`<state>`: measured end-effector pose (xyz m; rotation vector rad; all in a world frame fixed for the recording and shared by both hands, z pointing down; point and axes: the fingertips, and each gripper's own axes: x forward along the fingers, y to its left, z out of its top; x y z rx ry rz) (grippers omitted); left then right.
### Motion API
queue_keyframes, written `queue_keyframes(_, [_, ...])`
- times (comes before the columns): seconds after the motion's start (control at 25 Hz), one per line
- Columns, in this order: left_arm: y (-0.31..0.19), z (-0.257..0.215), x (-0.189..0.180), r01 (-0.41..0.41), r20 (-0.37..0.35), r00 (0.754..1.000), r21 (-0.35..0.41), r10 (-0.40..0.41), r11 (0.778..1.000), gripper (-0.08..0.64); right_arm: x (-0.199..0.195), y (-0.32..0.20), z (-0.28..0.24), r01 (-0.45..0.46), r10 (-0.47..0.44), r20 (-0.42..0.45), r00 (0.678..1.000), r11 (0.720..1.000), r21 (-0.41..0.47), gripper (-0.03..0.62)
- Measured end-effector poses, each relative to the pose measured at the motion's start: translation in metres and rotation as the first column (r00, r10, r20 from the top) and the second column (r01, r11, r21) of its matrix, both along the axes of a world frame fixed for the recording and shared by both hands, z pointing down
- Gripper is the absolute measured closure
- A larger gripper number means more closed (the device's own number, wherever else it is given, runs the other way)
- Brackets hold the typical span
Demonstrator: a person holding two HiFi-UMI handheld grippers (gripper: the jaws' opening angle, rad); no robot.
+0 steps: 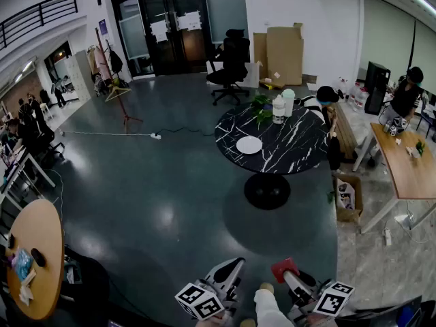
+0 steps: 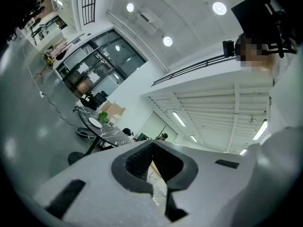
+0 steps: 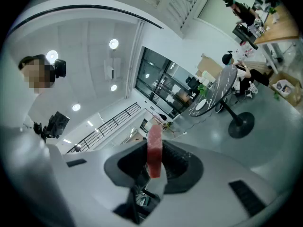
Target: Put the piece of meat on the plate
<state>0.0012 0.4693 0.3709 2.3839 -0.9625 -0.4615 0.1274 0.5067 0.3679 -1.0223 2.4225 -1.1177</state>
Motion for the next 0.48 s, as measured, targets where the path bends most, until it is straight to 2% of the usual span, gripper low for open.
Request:
queue_keyframes(0.2, [-0.051, -0.003, -0.011, 0.028, 0.002, 1.000, -0.005, -0.028, 1.000, 0.552, -0.007, -0.053, 0.002, 0.006, -0.006, 0.015, 1.000, 1.000, 0.000, 0.503])
queue_keyframes(0.48, [-0.127, -0.016, -0.021, 0.074, 0.022, 0.997, 0.026, -0.074, 0.997, 0.552, -0.016, -0.131, -0.003, 0.069, -0.069, 0.012, 0.998, 0.997, 0.020, 0.503])
